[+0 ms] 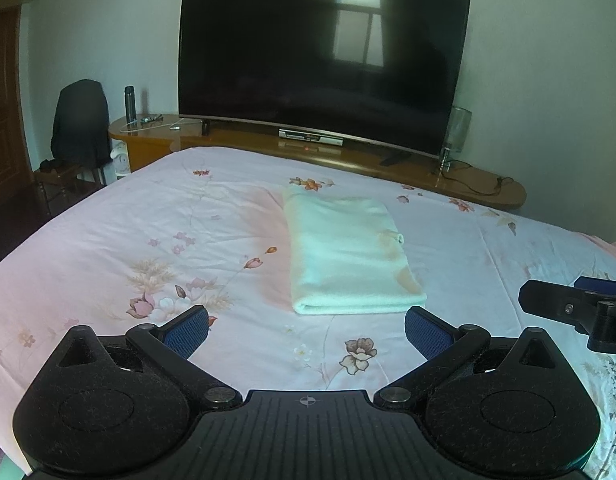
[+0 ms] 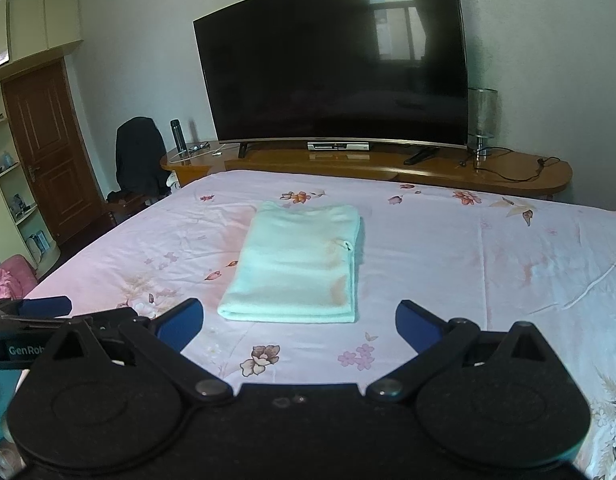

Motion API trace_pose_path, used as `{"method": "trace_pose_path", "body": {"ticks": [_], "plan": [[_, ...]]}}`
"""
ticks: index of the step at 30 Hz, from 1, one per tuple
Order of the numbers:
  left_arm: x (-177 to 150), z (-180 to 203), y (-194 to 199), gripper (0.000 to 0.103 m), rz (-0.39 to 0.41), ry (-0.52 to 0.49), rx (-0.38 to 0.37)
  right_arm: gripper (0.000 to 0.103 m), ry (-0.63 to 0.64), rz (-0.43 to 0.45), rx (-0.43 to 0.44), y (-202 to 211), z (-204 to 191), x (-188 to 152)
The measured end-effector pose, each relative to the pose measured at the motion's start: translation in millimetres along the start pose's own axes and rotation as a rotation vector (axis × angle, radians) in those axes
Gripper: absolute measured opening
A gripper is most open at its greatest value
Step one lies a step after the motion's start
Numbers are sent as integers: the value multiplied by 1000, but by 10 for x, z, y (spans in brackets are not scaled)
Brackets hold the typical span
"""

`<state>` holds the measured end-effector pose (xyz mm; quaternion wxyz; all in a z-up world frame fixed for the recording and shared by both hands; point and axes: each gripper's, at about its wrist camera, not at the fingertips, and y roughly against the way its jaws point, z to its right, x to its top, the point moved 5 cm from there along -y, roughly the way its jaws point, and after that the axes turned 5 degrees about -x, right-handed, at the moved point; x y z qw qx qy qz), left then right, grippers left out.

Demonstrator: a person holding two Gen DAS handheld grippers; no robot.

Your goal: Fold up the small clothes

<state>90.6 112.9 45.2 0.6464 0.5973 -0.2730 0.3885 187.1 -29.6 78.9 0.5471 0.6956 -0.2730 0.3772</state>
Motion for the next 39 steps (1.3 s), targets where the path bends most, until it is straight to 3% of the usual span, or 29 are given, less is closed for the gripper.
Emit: {"method": "trace_pose_path", "body": {"ticks": [39], "plan": [[-33,-16,-18,103,-1,0,-10,102,16,2,11,-19,-49,-5]]}}
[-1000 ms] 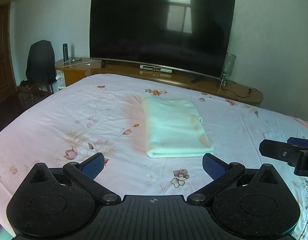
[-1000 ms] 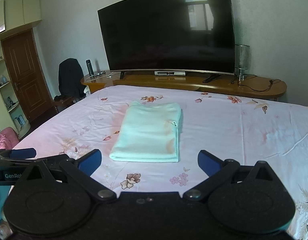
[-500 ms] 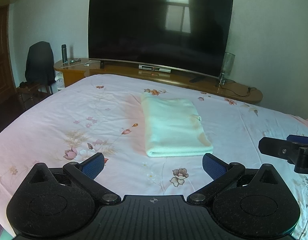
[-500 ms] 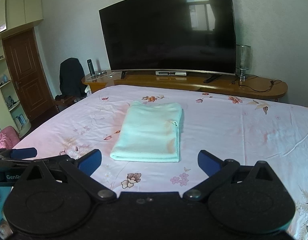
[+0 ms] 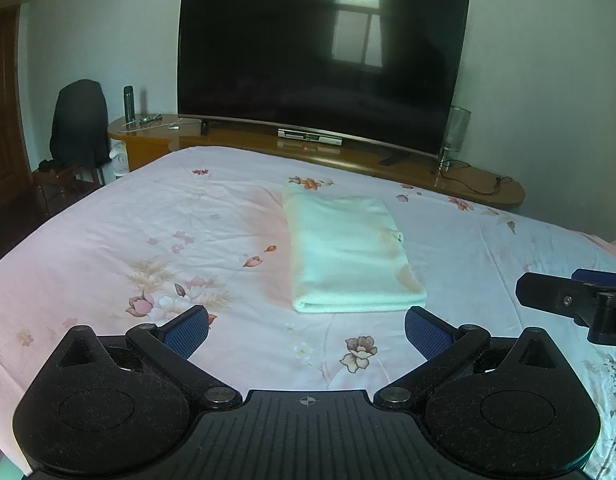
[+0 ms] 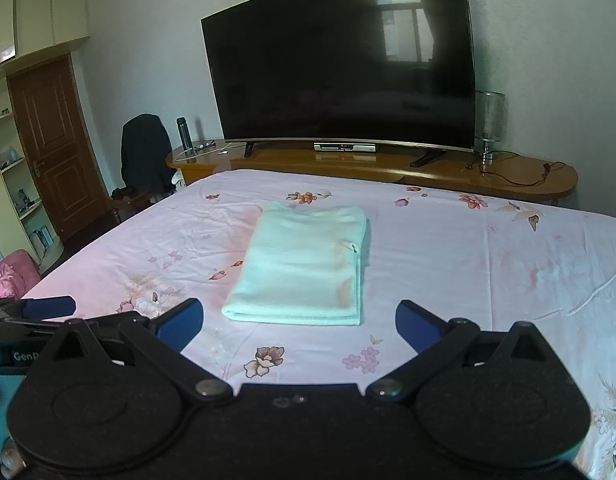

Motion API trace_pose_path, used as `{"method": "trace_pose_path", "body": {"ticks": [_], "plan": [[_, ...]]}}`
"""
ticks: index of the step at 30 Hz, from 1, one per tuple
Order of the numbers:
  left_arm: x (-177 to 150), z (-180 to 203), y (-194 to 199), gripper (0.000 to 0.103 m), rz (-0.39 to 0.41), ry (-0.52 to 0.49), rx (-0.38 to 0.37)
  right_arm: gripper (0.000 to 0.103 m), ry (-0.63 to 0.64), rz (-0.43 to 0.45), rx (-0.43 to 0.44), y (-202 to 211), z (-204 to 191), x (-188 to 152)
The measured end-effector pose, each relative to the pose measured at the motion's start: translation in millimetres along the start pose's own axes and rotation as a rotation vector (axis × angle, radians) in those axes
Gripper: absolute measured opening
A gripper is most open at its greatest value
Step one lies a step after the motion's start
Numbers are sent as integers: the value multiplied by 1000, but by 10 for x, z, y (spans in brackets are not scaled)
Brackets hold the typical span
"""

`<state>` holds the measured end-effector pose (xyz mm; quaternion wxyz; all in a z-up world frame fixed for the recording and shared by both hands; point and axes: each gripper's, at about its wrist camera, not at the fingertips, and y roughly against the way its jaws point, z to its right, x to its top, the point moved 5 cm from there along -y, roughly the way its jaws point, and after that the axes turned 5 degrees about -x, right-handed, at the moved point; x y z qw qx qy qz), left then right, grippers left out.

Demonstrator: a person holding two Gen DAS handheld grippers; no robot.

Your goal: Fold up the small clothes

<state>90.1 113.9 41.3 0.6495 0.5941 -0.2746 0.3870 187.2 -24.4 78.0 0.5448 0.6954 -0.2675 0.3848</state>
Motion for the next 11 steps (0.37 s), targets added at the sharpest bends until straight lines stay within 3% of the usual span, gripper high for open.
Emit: {"method": "trace_pose_path", "body": {"ticks": [11], "plan": [[-8,13,11,103,0,-50,12,102,4,2,0,1,11,2]]}}
